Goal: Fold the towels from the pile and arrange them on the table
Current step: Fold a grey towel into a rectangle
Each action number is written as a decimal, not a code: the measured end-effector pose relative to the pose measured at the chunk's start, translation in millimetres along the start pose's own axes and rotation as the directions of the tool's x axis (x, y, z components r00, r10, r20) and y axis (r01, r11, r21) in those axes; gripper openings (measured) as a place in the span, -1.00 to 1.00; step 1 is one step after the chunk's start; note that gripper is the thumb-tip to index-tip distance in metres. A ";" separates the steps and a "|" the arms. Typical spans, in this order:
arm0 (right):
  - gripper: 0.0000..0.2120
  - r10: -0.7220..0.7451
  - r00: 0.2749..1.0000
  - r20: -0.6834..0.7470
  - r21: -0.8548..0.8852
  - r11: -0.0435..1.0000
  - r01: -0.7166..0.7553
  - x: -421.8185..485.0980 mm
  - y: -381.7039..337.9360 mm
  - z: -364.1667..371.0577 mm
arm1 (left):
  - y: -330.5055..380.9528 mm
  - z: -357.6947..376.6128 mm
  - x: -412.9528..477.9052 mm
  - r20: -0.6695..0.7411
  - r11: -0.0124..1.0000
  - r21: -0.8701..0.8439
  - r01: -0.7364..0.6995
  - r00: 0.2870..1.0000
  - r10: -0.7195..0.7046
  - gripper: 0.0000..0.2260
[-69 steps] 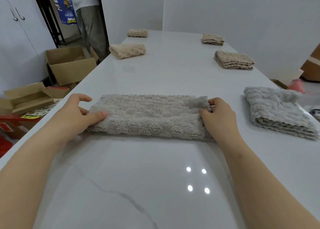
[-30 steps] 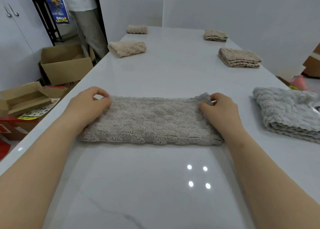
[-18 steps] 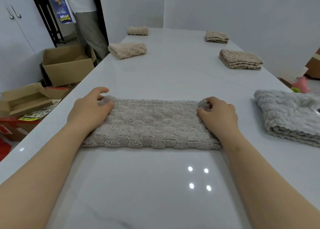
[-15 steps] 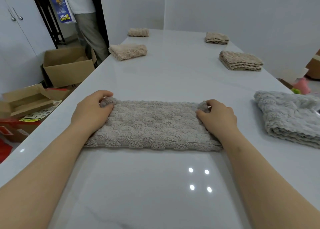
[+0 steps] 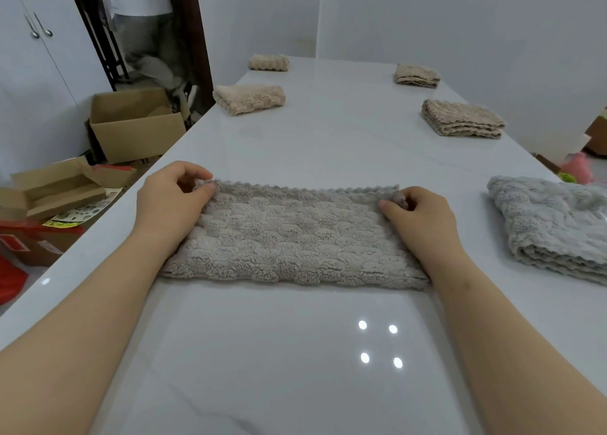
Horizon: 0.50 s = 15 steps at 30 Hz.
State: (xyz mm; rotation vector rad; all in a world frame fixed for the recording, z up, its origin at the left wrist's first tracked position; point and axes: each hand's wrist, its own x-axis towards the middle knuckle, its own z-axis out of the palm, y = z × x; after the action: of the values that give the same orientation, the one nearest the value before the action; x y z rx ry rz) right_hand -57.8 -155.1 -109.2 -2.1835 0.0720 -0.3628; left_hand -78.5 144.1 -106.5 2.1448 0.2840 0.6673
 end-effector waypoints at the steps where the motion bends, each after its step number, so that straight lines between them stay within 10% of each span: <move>1: -0.72 0.005 1.000 -0.022 -0.001 1.000 -0.005 0.7 1.2 -0.2 | -0.2 -0.1 0.4 0.010 0.999 0.032 -0.001 1.000 0.001 -0.88; 10: -0.84 -0.011 0.999 -0.032 -0.010 1.000 0.011 4.8 5.2 -1.5 | -1.1 4.3 4.5 0.202 0.905 0.420 -0.059 0.979 -0.030 -0.71; 15: -0.87 0.003 1.000 -0.001 0.008 1.000 -0.003 5.5 6.8 -1.8 | -1.9 4.4 3.6 0.189 0.953 0.302 -0.006 0.980 -0.054 -0.84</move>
State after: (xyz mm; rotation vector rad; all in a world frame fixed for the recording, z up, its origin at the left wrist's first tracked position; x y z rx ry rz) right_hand -52.5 -161.5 -112.3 -2.1755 0.0746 -0.3622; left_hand -73.0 143.9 -108.9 2.4740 0.3209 0.4136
